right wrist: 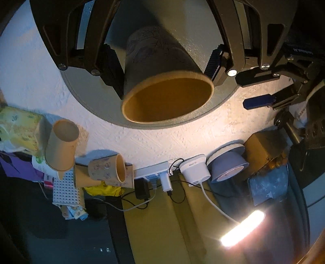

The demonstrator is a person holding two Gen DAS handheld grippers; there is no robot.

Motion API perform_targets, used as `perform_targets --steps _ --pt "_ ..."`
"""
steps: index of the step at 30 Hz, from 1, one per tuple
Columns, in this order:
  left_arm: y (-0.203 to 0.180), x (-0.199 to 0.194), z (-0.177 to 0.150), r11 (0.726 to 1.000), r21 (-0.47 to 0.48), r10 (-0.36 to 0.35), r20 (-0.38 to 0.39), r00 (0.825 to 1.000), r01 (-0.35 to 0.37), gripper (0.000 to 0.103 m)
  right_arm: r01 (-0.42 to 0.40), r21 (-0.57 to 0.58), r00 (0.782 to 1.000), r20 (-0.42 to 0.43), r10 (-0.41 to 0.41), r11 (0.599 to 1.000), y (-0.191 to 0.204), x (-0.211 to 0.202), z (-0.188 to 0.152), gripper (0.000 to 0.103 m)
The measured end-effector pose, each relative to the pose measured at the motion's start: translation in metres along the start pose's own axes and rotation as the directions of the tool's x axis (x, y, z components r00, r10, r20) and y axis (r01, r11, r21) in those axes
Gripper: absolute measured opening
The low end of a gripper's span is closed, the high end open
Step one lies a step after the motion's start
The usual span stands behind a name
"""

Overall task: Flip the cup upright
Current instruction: 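Carry the upright cup with the right gripper and lower it onto the grey mat, then open the right gripper and pull it back from the standing cup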

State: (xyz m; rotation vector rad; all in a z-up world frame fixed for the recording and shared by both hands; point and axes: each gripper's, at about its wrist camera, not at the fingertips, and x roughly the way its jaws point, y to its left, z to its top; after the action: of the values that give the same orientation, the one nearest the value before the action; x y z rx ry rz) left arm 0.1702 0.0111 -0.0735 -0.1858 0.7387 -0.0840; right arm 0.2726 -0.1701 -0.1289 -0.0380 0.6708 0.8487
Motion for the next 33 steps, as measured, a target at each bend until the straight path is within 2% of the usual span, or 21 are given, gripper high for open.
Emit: perform_targets --steps 10,28,31,33 --pt "-0.015 -0.002 -0.002 0.999 0.030 0.012 0.002 1.000 -0.012 0.075 0.020 0.011 1.000 0.013 -0.020 1.000 -0.006 -0.010 -0.012 0.078" --pt "-0.040 -0.035 -0.025 0.997 0.076 0.019 0.055 0.998 -0.023 0.076 0.156 -0.010 0.988 -0.006 -0.156 0.988 0.012 -0.053 -0.045 0.078" --pt "-0.047 -0.044 -0.029 0.996 0.089 0.011 0.075 0.997 -0.018 0.093 0.173 0.000 0.985 -0.011 -0.173 0.985 0.016 -0.063 -0.049 0.078" --pt "-0.052 -0.051 -0.031 0.995 0.099 0.004 0.091 0.996 -0.013 0.093 0.191 0.001 0.982 -0.009 -0.191 0.982 0.020 -0.071 -0.052 0.078"
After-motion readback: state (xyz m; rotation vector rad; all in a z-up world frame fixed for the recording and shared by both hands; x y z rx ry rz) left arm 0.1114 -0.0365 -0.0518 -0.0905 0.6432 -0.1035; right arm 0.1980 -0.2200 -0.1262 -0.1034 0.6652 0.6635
